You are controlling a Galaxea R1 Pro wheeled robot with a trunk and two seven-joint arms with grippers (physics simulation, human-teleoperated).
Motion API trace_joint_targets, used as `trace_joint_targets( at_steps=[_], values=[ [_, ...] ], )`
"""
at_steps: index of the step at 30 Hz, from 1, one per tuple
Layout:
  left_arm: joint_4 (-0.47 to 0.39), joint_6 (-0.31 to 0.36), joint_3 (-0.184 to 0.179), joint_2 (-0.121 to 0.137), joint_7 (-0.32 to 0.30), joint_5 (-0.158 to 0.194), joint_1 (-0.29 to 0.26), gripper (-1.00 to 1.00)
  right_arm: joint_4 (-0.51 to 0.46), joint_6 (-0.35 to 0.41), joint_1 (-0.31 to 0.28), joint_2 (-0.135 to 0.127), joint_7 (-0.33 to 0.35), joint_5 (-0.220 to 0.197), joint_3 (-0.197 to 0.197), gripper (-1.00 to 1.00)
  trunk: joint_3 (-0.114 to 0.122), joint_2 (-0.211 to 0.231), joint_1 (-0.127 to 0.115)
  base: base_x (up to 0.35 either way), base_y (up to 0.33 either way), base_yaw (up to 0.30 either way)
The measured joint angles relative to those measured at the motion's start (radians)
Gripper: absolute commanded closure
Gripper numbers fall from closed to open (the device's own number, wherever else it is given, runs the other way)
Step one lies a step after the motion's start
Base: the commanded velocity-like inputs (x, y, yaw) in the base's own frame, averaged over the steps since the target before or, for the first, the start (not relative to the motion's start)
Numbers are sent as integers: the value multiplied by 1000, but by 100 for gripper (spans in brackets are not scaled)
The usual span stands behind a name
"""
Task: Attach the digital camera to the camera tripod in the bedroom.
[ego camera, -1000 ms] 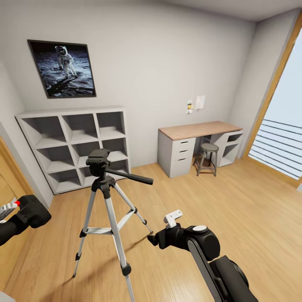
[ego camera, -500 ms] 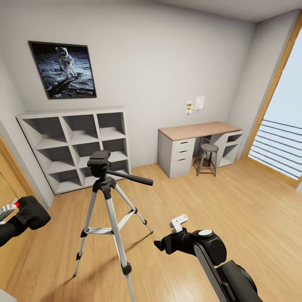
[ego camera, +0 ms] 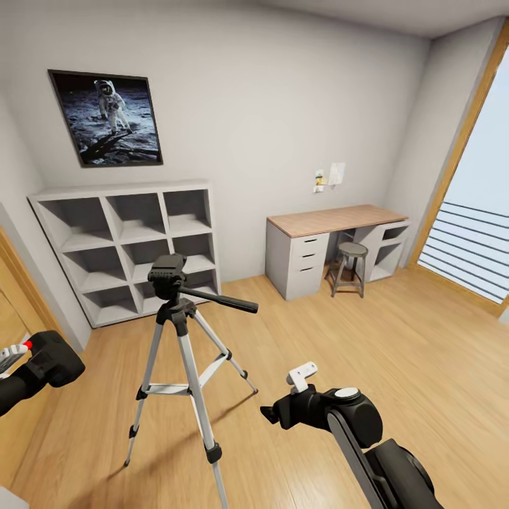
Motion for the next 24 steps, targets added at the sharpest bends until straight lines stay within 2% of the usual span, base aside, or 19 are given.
trace_joint_targets(
  at_steps=[24],
  values=[
    [-4, 0, -1, 0, 4, 1, 3, 100, 0, 0, -1, 0, -1, 0, 5, -100, 0, 0, 0, 4, 9, -4]
  ],
)
